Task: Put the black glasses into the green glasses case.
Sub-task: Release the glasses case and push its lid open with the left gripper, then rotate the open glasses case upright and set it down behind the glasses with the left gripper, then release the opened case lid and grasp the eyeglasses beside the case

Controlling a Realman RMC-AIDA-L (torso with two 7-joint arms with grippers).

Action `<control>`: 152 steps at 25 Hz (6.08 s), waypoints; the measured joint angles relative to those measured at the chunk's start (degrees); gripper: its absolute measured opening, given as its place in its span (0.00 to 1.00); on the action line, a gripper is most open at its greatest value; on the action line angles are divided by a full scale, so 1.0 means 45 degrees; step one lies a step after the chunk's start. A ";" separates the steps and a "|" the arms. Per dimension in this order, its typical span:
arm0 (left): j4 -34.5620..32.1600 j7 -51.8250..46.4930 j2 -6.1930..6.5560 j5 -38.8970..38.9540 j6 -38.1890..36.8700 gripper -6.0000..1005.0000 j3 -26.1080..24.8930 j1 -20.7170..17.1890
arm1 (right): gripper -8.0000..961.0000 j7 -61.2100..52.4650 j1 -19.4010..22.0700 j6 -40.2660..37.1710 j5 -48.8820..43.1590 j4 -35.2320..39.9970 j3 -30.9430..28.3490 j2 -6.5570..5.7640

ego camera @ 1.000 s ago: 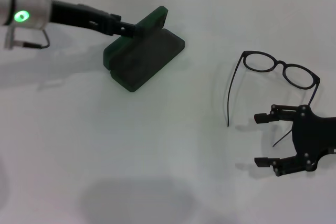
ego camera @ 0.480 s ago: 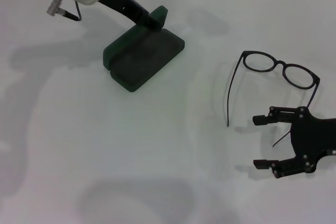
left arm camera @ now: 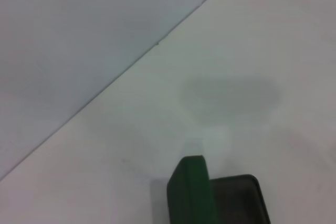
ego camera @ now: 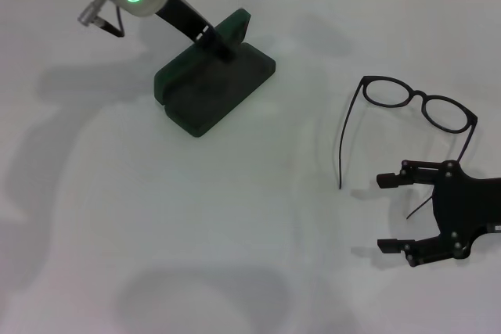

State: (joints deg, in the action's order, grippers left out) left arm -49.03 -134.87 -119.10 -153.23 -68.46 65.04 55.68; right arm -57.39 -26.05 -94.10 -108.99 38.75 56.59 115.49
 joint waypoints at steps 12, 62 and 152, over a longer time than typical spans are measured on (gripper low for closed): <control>0.0604 -0.0605 -0.0104 -0.0880 0.0202 0.81 0.0229 0.0469 | 0.89 0.0000 -0.0012 0.0015 0.0000 -0.0036 0.0120 0.0019; -0.0526 0.1523 -0.0099 0.0279 0.0256 0.22 0.2226 -0.0387 | 0.89 0.0000 0.0072 0.0304 -0.0018 -0.0095 0.0294 0.0019; 0.1059 1.5464 -0.0030 0.8990 -0.6316 0.76 -0.4296 -1.0234 | 0.89 -1.0435 -0.2898 0.0268 -0.3763 0.4829 -0.0520 -0.0848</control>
State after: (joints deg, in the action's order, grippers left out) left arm -44.26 -65.28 -119.23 -112.78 -96.88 45.71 9.63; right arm -104.35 -39.09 -92.90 -125.92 60.48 54.25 111.68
